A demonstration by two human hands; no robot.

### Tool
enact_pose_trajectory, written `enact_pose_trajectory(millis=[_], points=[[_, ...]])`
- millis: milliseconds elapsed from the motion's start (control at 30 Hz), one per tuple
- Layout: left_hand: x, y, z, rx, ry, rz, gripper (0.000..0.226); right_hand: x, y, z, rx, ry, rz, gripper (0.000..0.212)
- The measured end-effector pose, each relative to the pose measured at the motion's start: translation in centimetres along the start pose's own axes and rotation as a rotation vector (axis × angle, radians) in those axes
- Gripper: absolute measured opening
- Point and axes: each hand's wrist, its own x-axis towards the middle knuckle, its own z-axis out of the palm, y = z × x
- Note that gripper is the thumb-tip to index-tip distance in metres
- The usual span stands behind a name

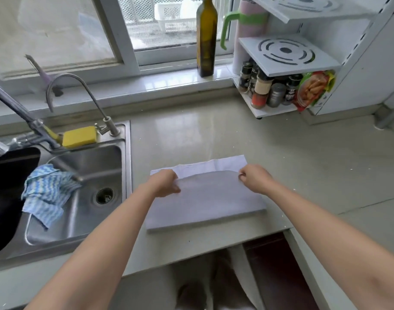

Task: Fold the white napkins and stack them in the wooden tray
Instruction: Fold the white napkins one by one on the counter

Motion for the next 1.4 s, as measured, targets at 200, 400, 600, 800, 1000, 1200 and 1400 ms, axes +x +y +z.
enact_pose_trajectory(millis=[200,400,600,800,1000,1200,1400], points=[[3.6,0.1,0.4,-0.024,0.049,-0.095,0.013,5.6,-0.5,0.5,0.016,0.007,-0.056,0.031],[6.5,-0.3,1.7,-0.061,-0.013,-0.134,0.034,9.5,-0.8,1.5,0.055,-0.115,-0.107,0.013],[7.1,-1.3,2.0,-0.067,0.011,-0.169,0.046,10.2,-0.3,2.3,0.052,-0.068,-0.132,0.013],[7.6,-1.1,2.7,0.079,0.068,-0.221,0.025,10.1,-1.2,2.6,0.001,-0.041,-0.088,0.018],[8.2,-1.6,2.7,0.105,0.086,-0.290,0.026,10.1,-1.5,3.0,-0.047,-0.021,-0.054,0.020],[8.7,-2.1,2.4,0.033,0.061,-0.308,0.027,10.1,-2.2,2.8,-0.061,-0.025,0.006,0.021],[8.8,-2.1,2.2,-0.020,0.049,-0.325,0.027,10.2,-2.4,2.5,-0.091,-0.015,0.035,0.020]])
